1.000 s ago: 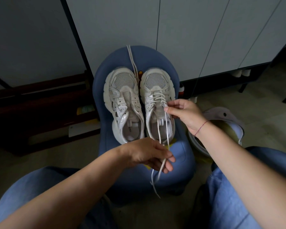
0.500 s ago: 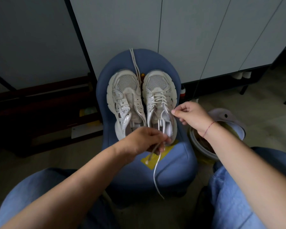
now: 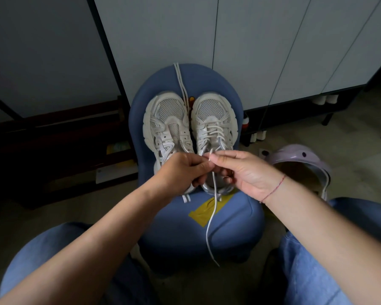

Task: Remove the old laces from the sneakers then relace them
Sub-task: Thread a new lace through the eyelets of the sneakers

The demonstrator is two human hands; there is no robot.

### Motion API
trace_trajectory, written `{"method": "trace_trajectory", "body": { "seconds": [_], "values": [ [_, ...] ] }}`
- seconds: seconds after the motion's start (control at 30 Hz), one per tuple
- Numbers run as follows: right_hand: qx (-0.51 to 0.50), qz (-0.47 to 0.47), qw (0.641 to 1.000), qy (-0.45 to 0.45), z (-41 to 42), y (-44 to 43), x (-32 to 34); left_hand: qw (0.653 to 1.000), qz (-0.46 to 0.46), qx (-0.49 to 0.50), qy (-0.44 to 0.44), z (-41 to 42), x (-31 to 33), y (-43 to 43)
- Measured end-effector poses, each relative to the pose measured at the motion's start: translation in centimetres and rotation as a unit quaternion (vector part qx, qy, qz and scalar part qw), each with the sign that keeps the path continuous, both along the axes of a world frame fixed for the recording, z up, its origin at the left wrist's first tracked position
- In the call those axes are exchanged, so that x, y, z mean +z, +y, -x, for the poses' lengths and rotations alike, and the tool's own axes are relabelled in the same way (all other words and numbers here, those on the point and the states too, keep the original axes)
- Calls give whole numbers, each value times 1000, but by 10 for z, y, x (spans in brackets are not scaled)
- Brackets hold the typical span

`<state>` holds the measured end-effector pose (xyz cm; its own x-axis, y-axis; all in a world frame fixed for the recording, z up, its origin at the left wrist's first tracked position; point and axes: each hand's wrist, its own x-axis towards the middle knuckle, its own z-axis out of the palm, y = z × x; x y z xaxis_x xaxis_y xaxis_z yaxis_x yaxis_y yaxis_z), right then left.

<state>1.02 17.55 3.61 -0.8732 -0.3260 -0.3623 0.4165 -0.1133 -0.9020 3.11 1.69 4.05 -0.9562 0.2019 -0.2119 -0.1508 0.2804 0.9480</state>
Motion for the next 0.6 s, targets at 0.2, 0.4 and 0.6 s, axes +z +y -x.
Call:
{"method": "trace_trajectory", "body": {
  "seconds": [0.2, 0.4, 0.6],
  "values": [
    [-116, 21, 992, 46, 20, 13, 8, 999, -31, 14, -7, -1, -1, 7],
    [-98, 85, 989, -67, 30, 30, 6, 998, -56, -14, -36, -1, -2, 9],
    [-2, 21, 999, 38, 12, 11, 0, 997, -72, -4, -39, 0, 0, 8]
  ]
}}
